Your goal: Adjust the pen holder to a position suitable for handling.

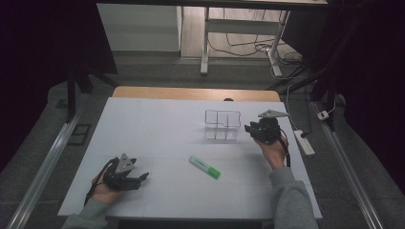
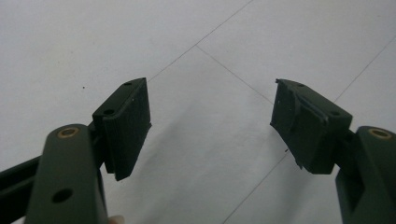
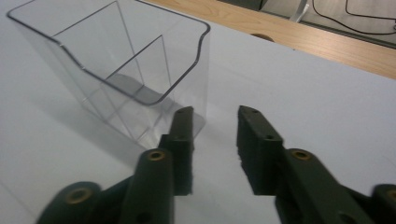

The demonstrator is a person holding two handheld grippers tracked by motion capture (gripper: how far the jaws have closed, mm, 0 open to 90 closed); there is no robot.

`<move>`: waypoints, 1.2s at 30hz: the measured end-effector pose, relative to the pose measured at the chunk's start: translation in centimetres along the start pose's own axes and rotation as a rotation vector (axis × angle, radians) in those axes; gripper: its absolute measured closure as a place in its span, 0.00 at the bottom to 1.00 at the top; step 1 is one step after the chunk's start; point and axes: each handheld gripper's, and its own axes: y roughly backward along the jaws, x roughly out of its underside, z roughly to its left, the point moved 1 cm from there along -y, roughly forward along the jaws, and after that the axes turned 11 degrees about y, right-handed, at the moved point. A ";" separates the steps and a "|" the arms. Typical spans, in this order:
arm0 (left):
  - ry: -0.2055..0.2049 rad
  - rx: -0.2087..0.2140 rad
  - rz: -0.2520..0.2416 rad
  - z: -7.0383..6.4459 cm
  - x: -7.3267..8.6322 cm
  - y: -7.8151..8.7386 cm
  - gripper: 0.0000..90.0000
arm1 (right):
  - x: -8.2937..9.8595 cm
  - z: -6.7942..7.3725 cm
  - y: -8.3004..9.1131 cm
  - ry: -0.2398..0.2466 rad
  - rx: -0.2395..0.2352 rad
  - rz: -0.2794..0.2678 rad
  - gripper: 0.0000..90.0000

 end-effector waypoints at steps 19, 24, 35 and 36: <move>0.000 0.000 0.003 0.0 0.0 0.0 0.31 | -1.1 -0.8 -3.2 -0.031 -0.029 0.029 1.00; -0.002 -0.001 0.005 0.0 0.0 -0.1 0.31 | -1.2 -0.2 -3.5 -0.008 -0.040 0.021 1.00; -0.002 0.000 0.002 0.0 0.0 0.0 0.31 | -1.2 0.0 -3.8 -0.026 -0.035 0.024 1.00; -0.001 0.000 0.000 0.0 0.0 0.0 0.31 | -1.3 0.0 -3.8 -0.025 -0.037 0.023 1.00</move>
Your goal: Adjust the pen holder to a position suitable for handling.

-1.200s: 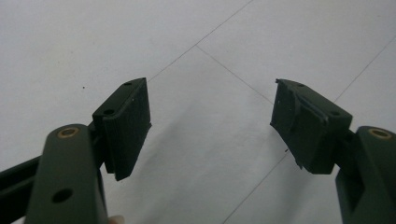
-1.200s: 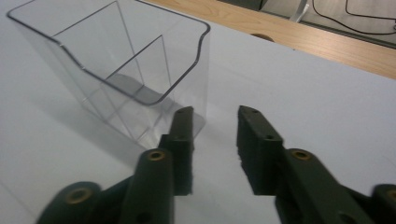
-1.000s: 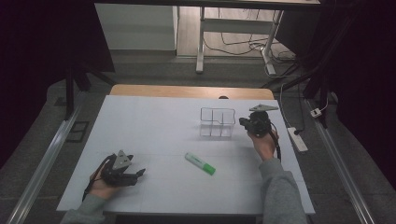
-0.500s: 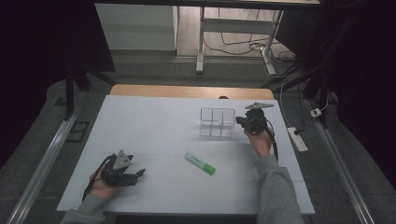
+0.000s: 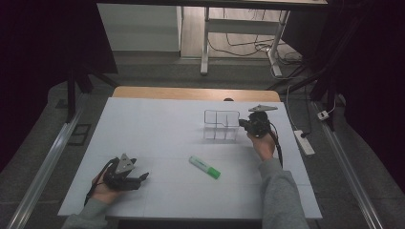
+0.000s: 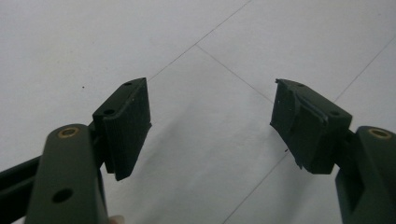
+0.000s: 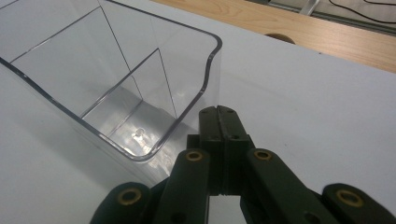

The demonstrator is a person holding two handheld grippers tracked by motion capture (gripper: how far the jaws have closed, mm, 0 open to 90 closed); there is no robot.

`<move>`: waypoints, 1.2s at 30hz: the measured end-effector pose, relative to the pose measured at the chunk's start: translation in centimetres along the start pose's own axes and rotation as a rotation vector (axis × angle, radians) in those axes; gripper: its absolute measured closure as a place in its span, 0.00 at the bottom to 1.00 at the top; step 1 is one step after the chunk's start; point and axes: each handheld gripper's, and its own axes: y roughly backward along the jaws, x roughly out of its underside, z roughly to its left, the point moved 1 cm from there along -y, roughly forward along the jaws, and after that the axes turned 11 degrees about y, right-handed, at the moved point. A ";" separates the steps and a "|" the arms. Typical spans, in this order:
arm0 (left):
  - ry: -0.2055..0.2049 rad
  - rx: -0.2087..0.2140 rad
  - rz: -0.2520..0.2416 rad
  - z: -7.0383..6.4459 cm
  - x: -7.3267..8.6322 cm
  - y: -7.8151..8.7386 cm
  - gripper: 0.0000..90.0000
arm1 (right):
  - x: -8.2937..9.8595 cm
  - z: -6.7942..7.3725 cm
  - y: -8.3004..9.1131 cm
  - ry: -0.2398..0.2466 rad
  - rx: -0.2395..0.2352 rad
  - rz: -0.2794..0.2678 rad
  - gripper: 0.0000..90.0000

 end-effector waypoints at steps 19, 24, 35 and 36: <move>0.007 0.005 -0.009 0.1 0.0 0.1 0.31 | -2.4 3.5 -2.0 0.046 -0.061 -0.003 1.00; 0.007 0.005 -0.010 0.1 0.0 0.2 0.31 | -3.0 4.5 -2.6 0.057 -0.078 -0.006 1.00; 0.007 0.005 -0.009 0.1 0.0 0.2 0.31 | -3.9 6.4 -3.7 0.075 -0.110 0.003 1.00; 0.008 0.005 -0.009 0.1 0.0 0.2 0.31 | -4.0 6.5 -3.8 0.076 -0.114 0.004 1.00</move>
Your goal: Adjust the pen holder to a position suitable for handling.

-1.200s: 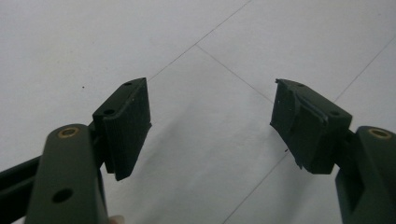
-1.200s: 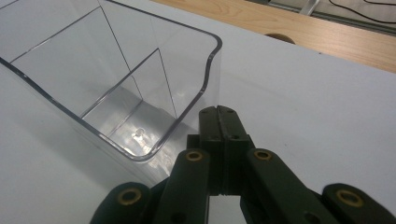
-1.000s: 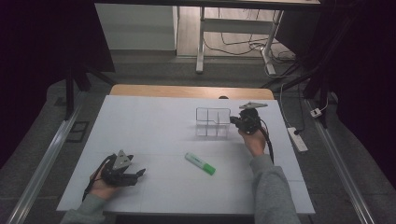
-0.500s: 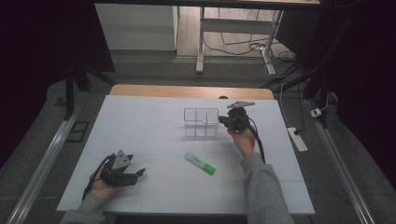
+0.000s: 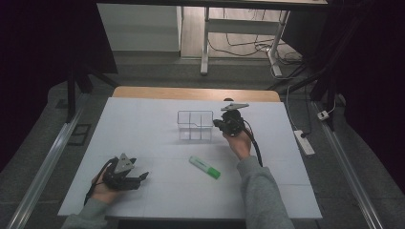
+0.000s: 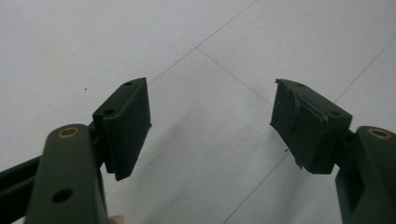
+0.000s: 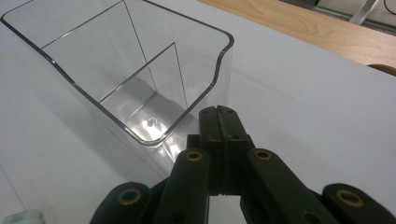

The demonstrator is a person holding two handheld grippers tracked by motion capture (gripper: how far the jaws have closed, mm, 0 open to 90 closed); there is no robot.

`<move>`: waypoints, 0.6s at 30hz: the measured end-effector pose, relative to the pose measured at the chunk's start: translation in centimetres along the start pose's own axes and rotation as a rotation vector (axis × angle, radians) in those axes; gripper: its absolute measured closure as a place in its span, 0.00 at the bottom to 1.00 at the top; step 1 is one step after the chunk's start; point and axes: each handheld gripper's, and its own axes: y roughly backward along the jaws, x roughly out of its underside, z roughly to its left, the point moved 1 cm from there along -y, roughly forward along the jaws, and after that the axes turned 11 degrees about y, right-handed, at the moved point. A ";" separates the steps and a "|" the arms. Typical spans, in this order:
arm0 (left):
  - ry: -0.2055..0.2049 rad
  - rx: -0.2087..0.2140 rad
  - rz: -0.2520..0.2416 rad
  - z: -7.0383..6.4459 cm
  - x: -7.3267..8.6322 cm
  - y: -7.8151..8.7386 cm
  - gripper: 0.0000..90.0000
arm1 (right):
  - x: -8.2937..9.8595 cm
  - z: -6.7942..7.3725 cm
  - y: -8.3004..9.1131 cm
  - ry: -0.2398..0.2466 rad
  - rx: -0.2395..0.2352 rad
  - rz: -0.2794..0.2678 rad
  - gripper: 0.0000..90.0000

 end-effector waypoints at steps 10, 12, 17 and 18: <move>-0.002 0.001 0.003 0.0 0.0 -0.1 0.31 | 0.0 0.7 -0.1 0.009 -0.019 0.004 1.00; -0.002 0.000 0.004 0.0 0.0 -0.1 0.31 | 0.0 0.7 -0.1 0.015 -0.020 0.008 1.00; -0.002 0.000 0.004 0.0 0.0 -0.1 0.31 | 0.2 0.7 0.3 0.030 -0.019 0.005 1.00; -0.002 0.001 0.003 0.0 0.0 -0.1 0.31 | 0.1 0.7 0.5 0.032 -0.017 0.002 1.00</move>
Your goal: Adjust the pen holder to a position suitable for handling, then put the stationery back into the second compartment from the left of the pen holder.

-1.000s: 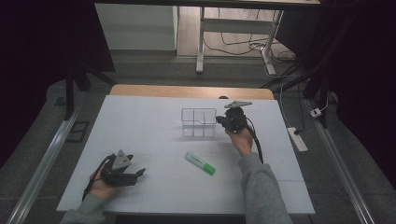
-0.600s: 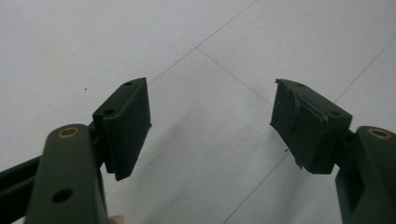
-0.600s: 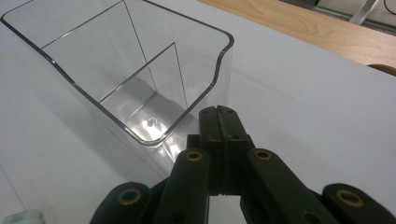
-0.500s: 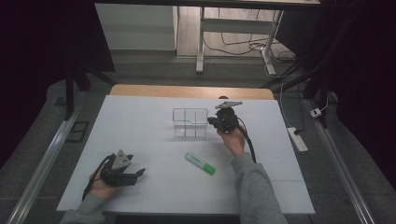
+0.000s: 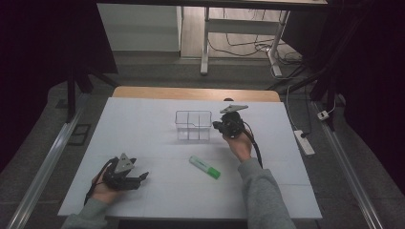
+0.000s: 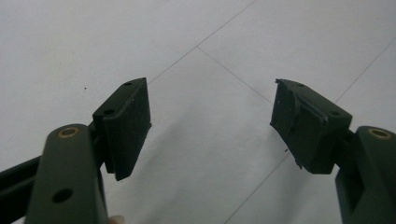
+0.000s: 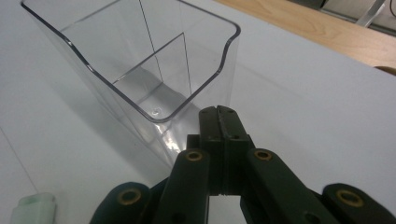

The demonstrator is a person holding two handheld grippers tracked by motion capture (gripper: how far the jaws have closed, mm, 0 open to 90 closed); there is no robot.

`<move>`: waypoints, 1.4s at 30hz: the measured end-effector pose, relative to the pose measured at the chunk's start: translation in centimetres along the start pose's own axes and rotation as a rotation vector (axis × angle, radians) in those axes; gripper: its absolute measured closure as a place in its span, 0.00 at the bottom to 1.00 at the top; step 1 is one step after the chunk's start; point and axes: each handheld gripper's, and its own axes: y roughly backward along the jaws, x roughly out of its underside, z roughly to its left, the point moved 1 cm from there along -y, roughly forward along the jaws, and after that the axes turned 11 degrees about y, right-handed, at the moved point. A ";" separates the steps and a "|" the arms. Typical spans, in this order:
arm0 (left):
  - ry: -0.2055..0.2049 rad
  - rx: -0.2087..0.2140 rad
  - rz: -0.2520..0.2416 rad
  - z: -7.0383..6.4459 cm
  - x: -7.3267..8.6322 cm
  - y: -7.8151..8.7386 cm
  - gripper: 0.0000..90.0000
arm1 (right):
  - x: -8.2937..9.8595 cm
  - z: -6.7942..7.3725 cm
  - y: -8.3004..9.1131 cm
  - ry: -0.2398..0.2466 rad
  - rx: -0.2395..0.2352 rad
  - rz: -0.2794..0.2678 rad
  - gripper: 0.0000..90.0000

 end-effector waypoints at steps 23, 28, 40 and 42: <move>0.009 0.010 -0.014 0.0 -0.4 -0.1 0.31 | 1.7 1.4 4.7 0.015 -0.020 -0.038 0.57; 0.010 0.012 -0.014 0.0 -0.4 -0.2 0.31 | 2.3 1.7 5.6 0.015 -0.030 -0.038 0.53; 0.006 0.017 -0.013 -0.1 -0.6 -0.2 0.31 | 3.6 3.1 7.9 0.036 -0.060 -0.021 0.50; 0.005 0.019 -0.012 -0.1 -0.6 -0.2 0.31 | 3.8 3.4 8.2 0.040 -0.072 -0.020 0.49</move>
